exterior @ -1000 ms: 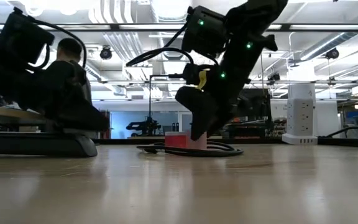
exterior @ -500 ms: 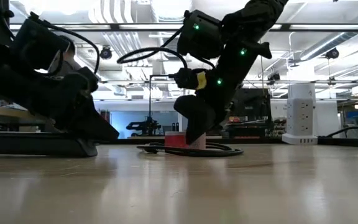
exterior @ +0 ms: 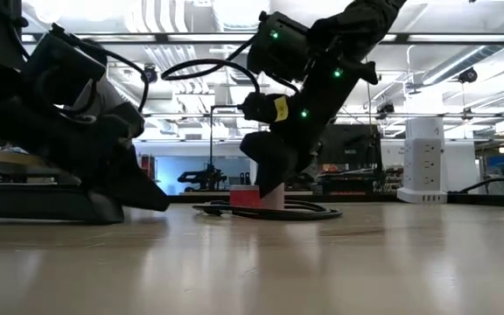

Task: Insert USB
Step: Insert the middle black charger cable into the pink charger adapter

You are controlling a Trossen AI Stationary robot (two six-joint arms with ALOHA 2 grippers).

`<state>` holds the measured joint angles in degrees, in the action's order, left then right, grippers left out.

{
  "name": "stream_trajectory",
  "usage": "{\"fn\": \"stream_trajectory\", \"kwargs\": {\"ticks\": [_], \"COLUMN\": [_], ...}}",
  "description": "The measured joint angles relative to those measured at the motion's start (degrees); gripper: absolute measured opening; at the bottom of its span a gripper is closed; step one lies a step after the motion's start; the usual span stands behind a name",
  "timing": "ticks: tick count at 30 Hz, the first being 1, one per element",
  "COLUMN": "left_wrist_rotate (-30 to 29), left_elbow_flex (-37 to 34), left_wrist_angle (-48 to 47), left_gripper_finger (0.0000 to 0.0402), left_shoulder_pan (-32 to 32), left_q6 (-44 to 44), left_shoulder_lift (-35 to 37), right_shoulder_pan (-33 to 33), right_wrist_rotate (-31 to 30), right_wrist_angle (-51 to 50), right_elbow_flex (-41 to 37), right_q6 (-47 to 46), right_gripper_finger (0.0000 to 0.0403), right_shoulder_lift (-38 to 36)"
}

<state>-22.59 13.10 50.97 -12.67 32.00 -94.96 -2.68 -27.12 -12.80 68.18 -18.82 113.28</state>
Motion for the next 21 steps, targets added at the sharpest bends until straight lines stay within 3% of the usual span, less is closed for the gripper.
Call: {"fn": "stream_trajectory", "kwargs": {"ticks": [13,21], "left_wrist_rotate": [-0.7,-0.92], "left_elbow_flex": [0.02,0.02], "left_wrist_angle": [-0.15,-0.58], "left_gripper_finger": [0.0119,0.0118], "left_shoulder_pan": [0.01,0.02], "left_q6": [0.01,0.01], "left_shoulder_lift": [-0.15,-0.15], "right_shoulder_pan": [0.09,0.11], "right_wrist_rotate": [0.05,0.82], "right_wrist_angle": [0.74,0.77], "right_elbow_flex": [-0.02,-0.02], "right_q6": [-2.42,-1.74], "right_gripper_finger": [0.0193,0.0099], "right_shoulder_lift": [1.98,1.77]}}
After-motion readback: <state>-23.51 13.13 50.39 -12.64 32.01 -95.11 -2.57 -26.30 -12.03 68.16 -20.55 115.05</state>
